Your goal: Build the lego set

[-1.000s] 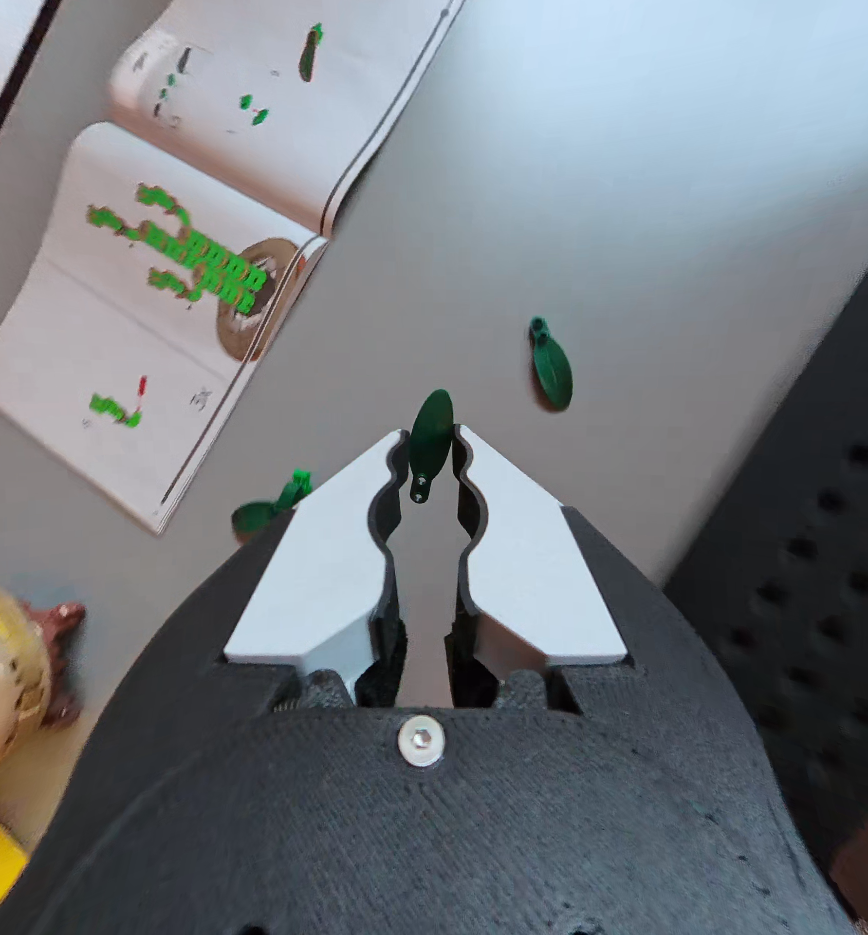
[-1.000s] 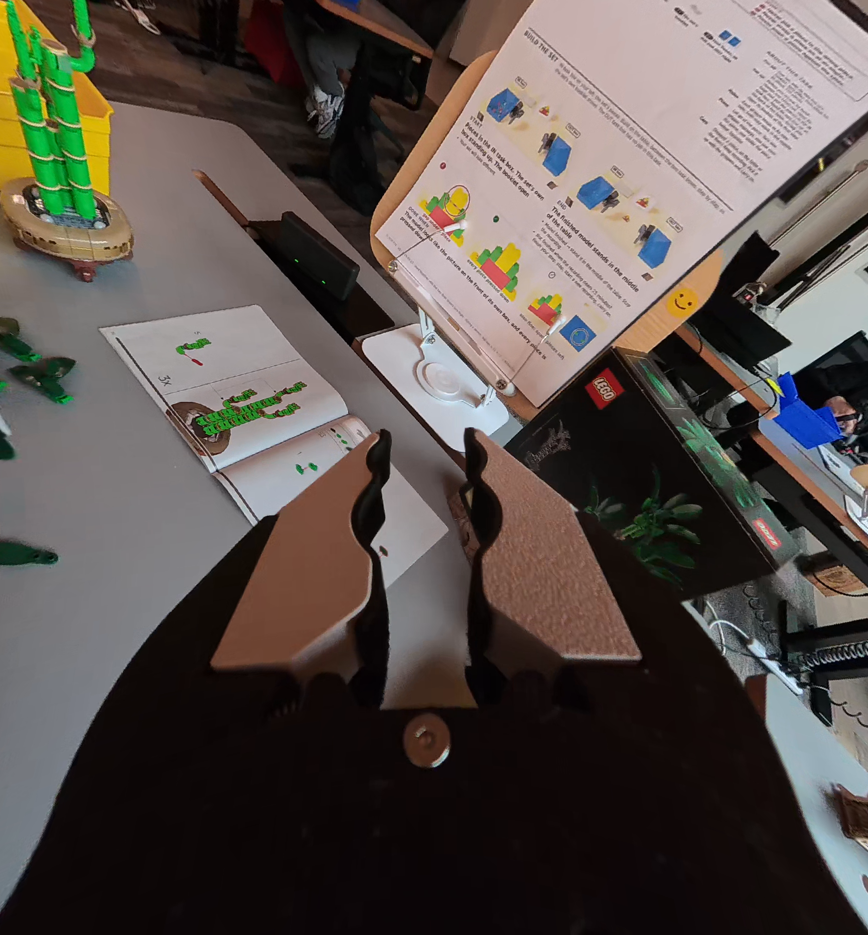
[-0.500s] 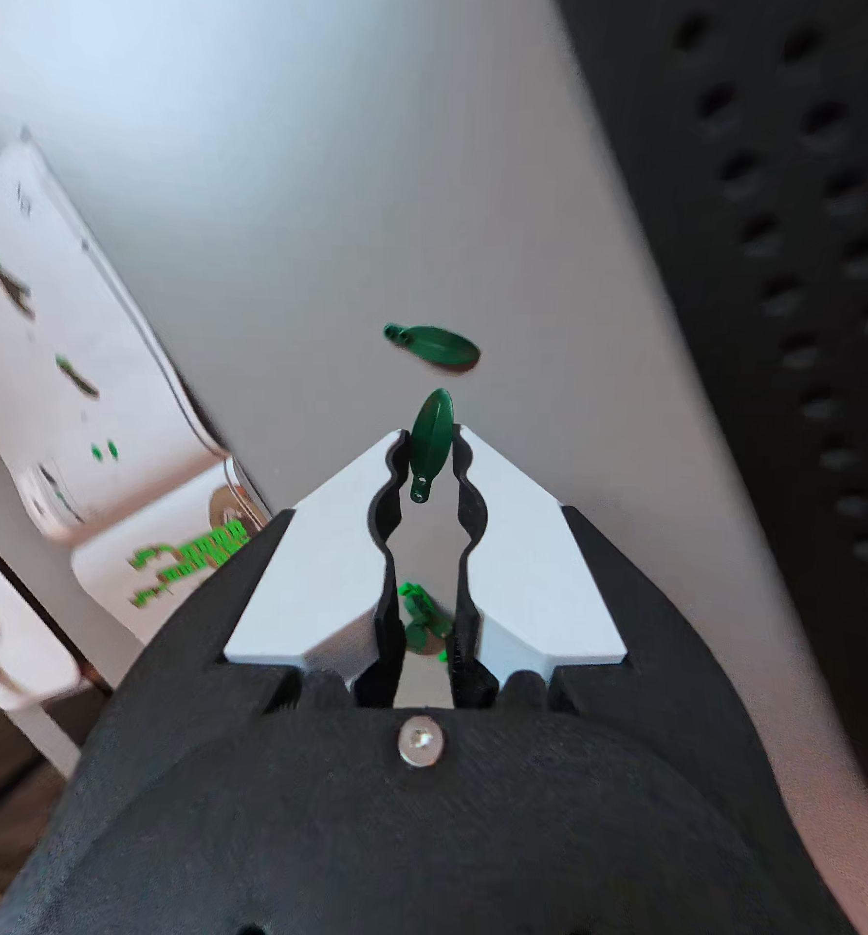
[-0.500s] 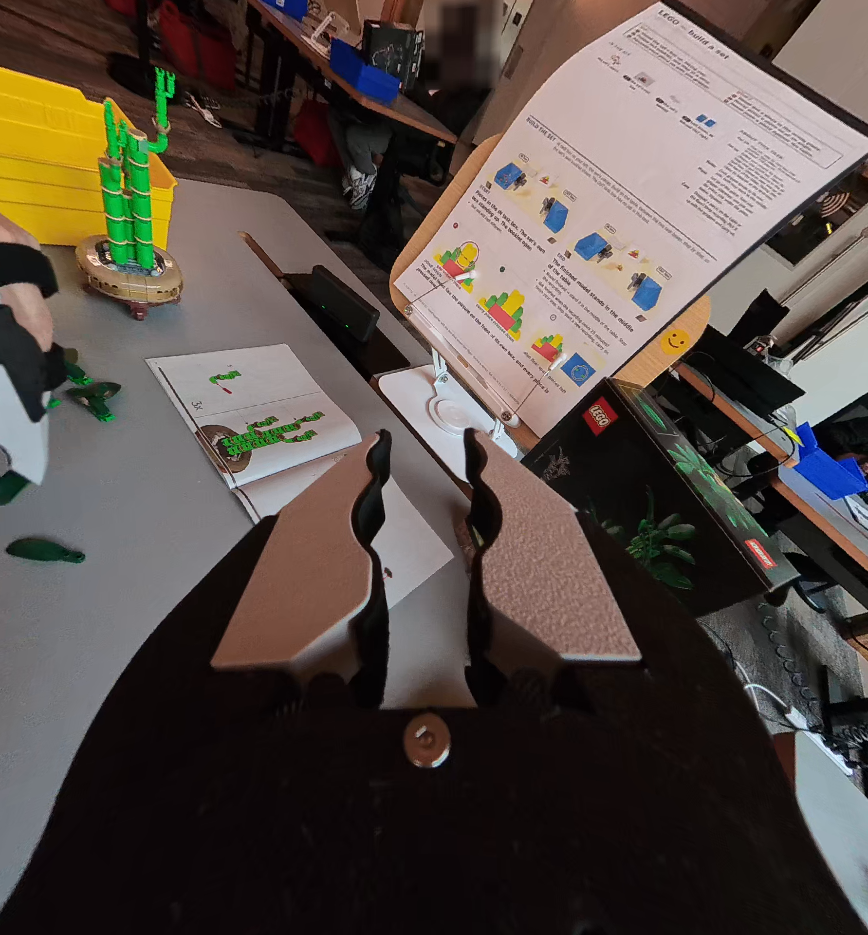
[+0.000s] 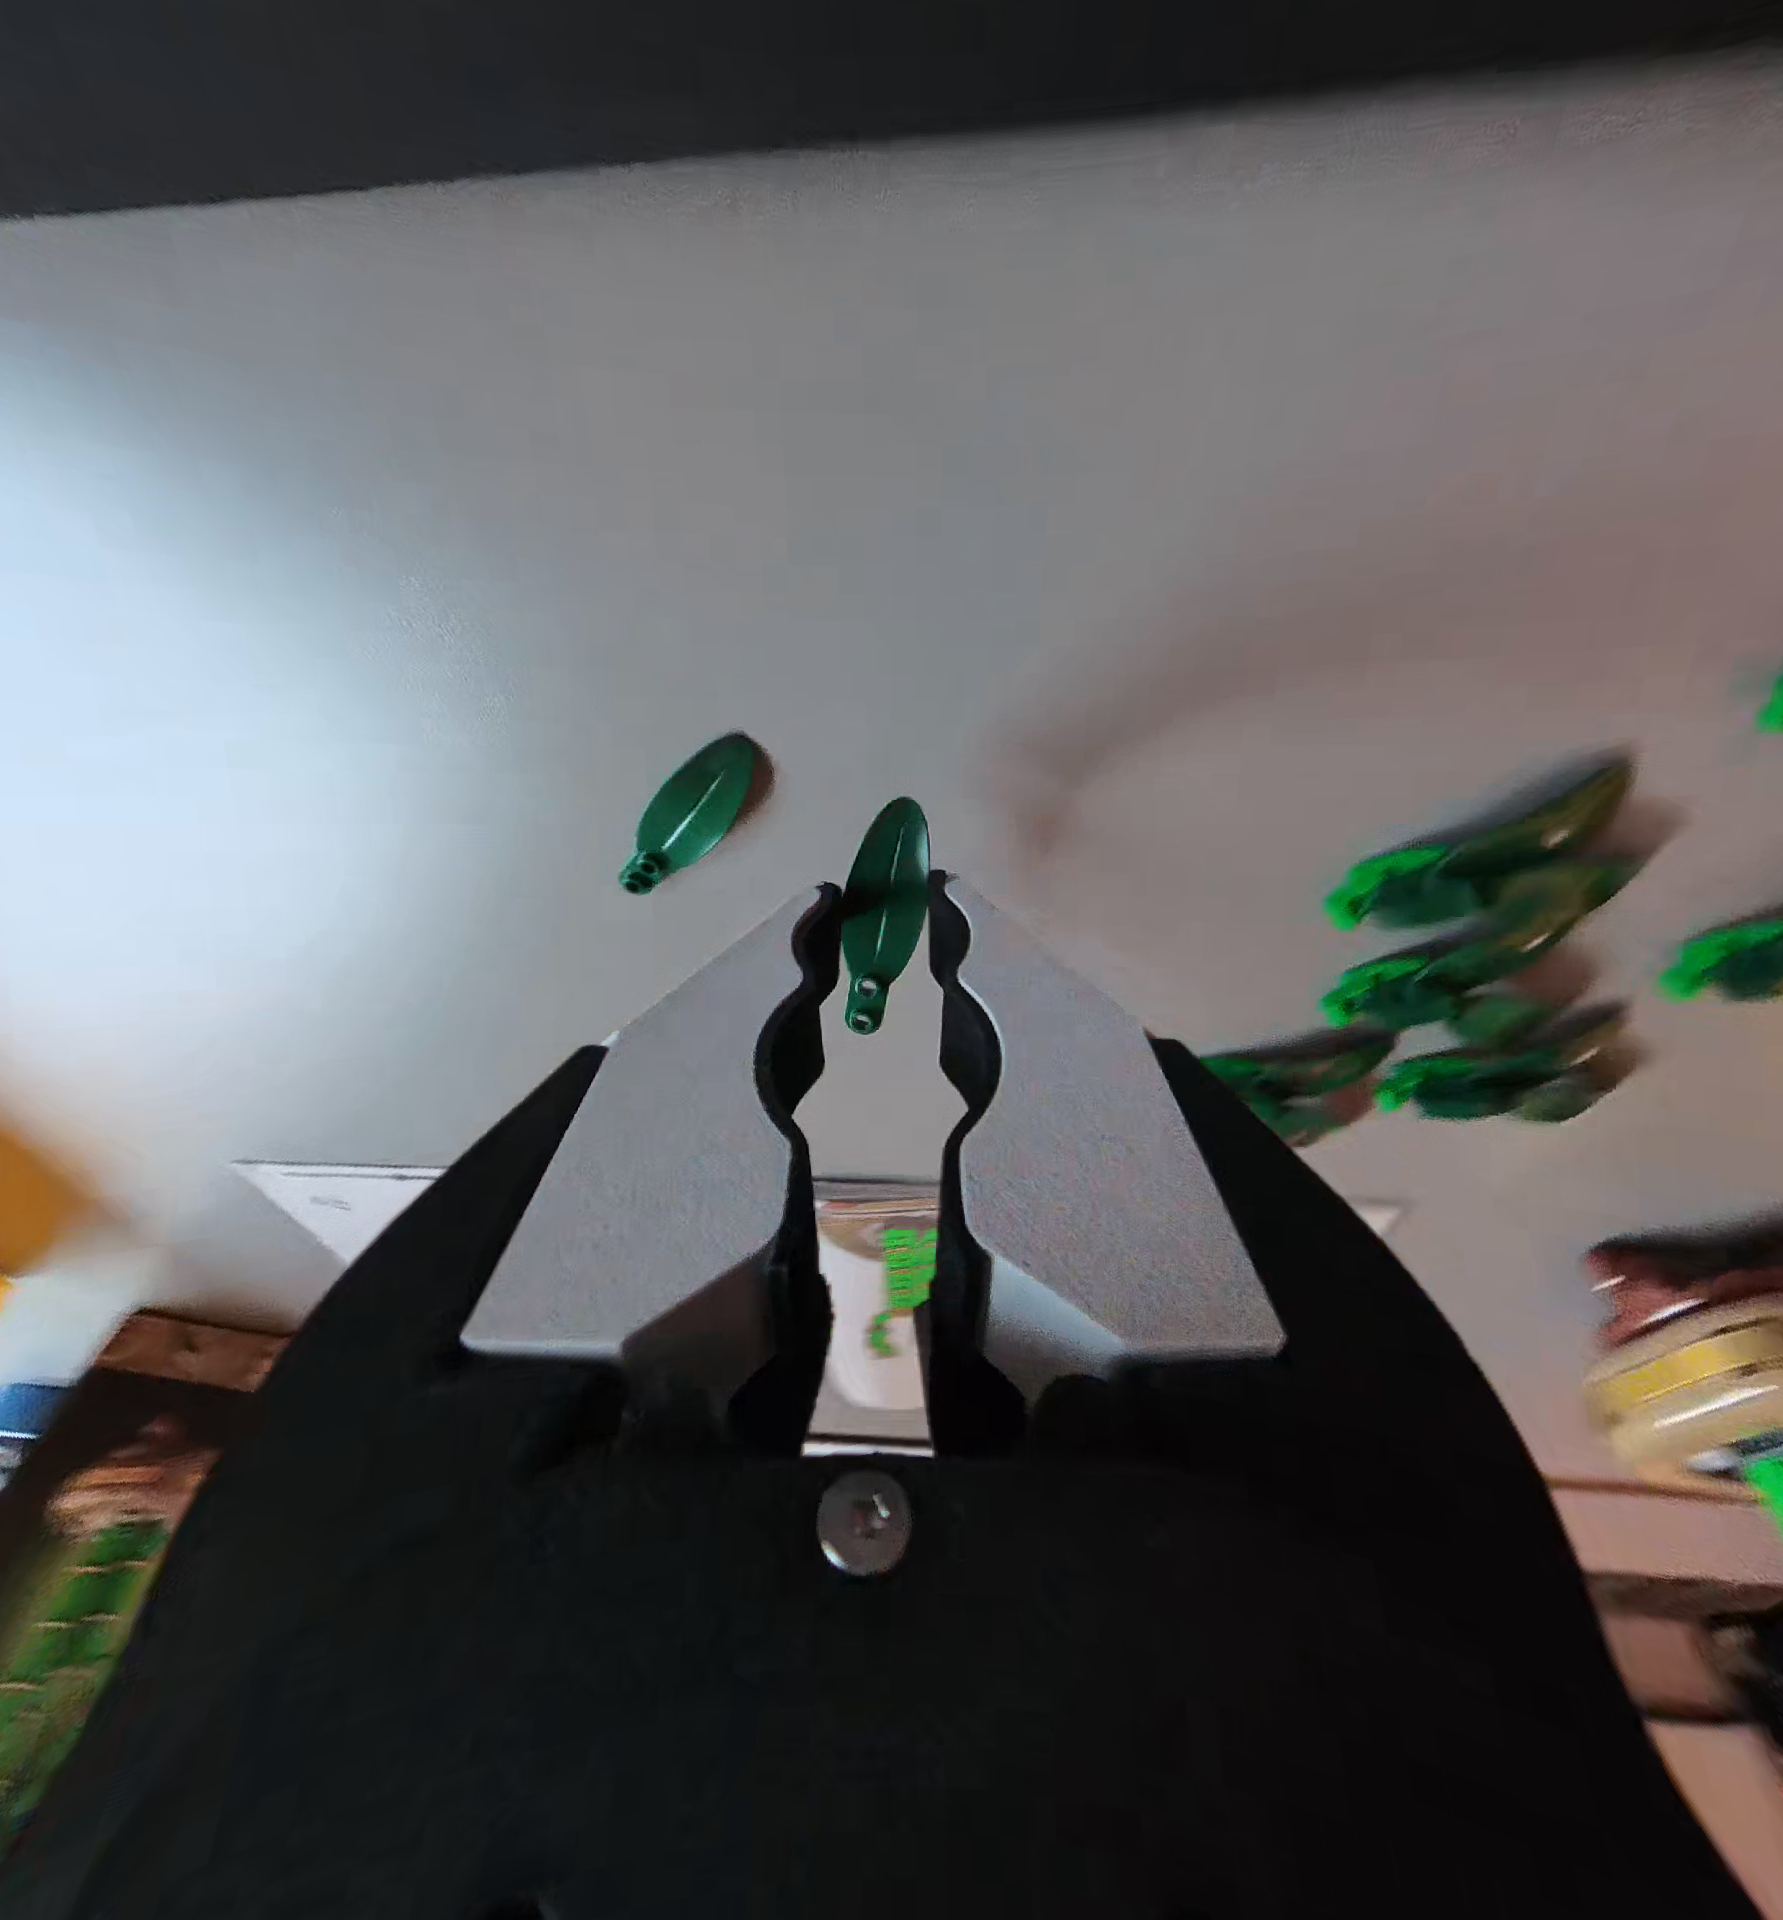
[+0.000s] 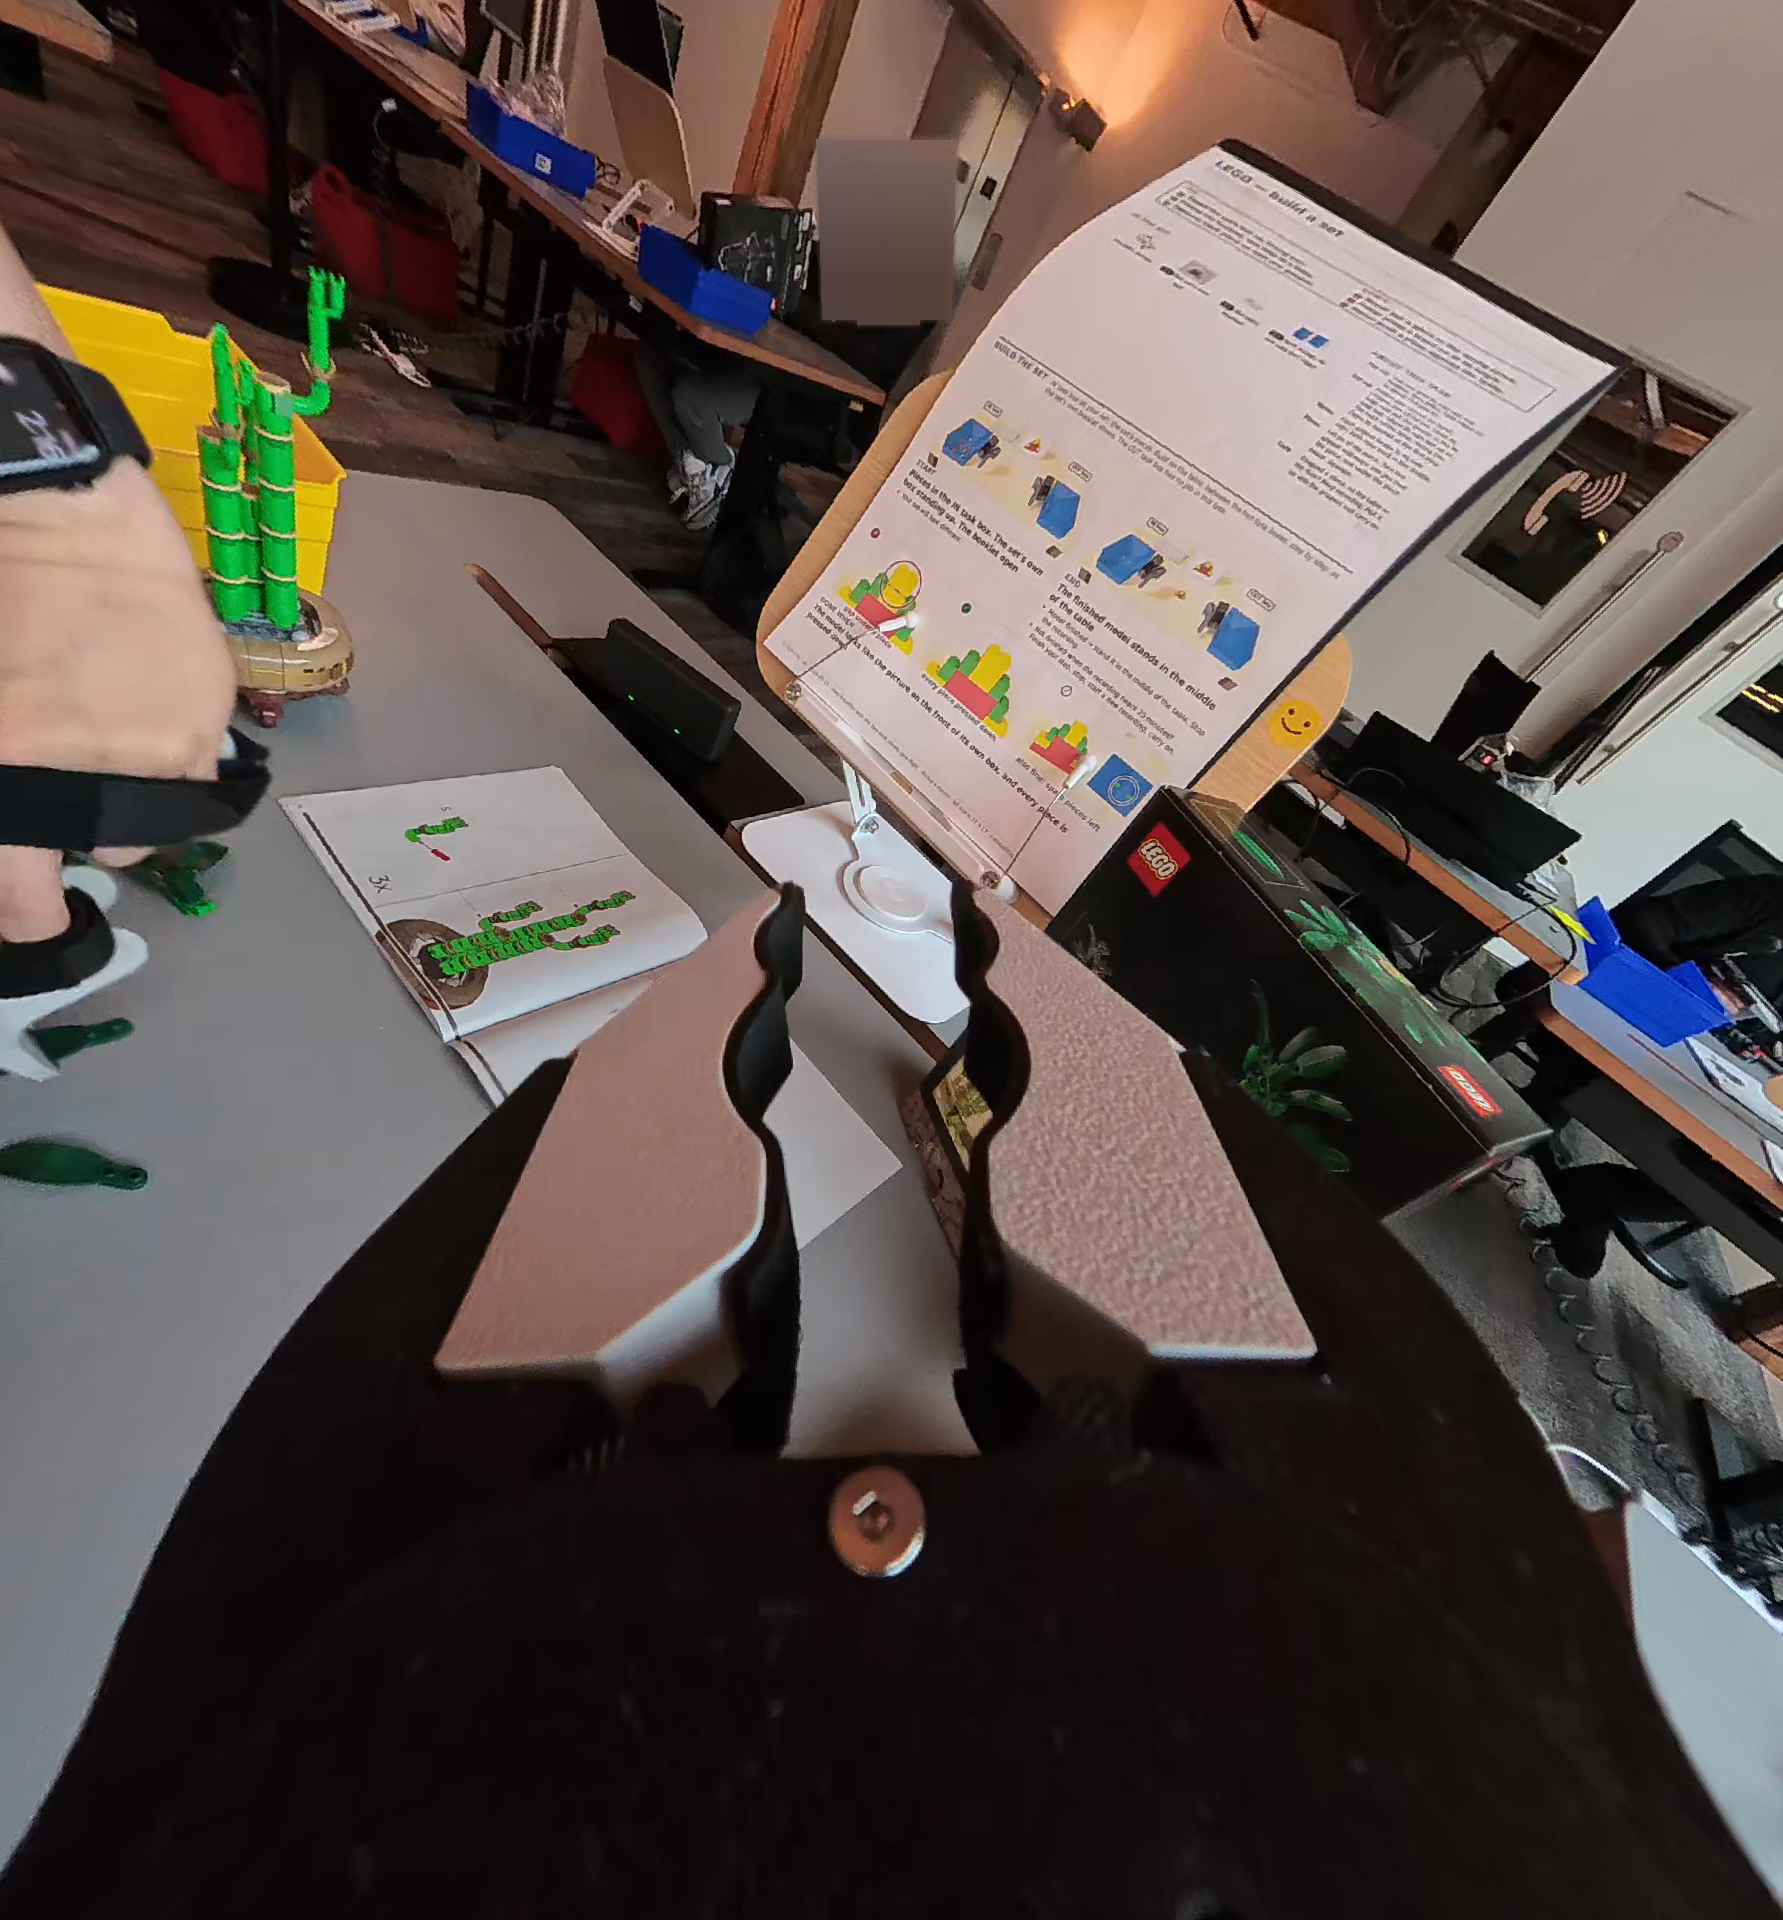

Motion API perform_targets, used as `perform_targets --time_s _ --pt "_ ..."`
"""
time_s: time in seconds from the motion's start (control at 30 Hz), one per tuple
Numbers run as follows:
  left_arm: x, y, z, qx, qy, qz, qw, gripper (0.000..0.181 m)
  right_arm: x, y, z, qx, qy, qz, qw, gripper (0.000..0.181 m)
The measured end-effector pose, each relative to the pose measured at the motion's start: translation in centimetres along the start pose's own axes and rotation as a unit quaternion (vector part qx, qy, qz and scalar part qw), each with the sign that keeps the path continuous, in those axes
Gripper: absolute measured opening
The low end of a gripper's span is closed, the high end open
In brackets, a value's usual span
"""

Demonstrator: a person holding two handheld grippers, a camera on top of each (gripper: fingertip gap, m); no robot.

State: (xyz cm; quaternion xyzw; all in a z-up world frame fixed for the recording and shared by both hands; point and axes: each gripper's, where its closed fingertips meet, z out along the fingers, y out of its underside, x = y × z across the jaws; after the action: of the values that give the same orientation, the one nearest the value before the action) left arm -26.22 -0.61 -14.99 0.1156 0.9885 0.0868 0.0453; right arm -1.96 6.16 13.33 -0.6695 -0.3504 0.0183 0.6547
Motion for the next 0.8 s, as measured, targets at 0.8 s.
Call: perform_targets --time_s 0.8 --pt "-2.7 -0.1 2.0 0.048 -0.051 0.184 0.98 0.015 1.0 1.0 0.6 0.011 -0.011 0.018 1.0 0.027"
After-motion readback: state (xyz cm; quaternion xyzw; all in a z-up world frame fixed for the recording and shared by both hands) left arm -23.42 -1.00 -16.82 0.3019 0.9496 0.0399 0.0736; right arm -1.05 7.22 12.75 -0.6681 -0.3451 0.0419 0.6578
